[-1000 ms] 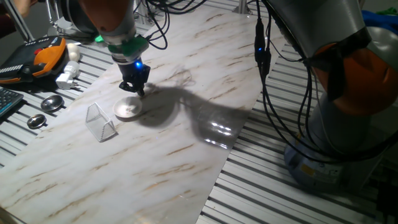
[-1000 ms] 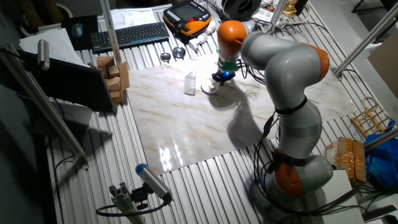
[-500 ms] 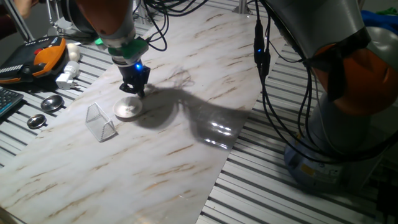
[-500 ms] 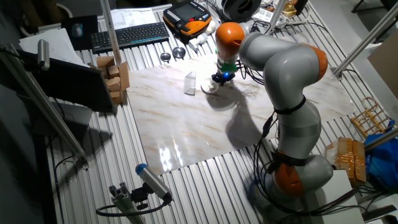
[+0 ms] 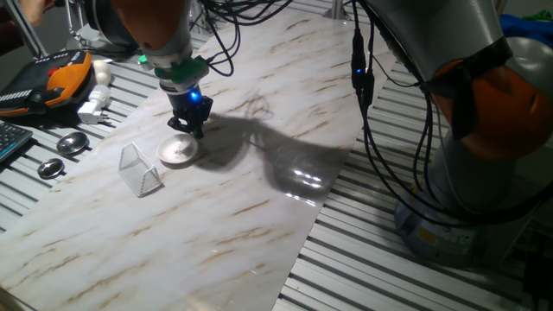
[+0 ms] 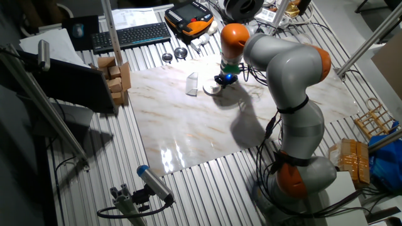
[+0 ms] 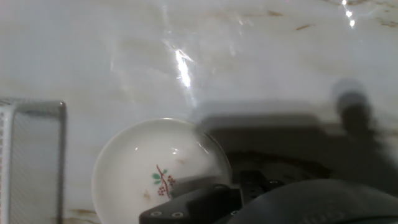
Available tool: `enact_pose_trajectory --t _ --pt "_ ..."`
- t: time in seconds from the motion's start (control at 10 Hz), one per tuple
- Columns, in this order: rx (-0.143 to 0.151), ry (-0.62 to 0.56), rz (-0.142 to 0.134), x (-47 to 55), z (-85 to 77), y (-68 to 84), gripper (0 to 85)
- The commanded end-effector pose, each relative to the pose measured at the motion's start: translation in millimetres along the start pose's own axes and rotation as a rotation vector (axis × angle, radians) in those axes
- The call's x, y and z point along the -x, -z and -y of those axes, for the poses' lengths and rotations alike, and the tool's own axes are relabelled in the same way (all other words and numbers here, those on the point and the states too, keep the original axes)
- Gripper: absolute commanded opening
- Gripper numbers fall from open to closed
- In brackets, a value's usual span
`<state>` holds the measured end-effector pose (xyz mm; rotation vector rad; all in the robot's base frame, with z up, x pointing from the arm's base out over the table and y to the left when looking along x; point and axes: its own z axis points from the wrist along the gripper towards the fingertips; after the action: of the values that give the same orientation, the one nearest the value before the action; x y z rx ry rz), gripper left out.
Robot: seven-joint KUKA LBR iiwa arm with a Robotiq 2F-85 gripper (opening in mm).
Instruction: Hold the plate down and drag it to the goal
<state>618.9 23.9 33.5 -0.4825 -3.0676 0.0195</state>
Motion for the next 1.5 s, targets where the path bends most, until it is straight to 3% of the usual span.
enact_pose_trajectory --t 0.0,0.8,1.4 --pt "0.000 -0.005 0.000 -0.4 -2.3 -0.3 0.0" --pt "0.012 -0.023 0.001 -9.3 -27.1 3.4 0.0" --pt "0.020 -0.036 -0.005 -14.8 -35.3 2.5 0.0"
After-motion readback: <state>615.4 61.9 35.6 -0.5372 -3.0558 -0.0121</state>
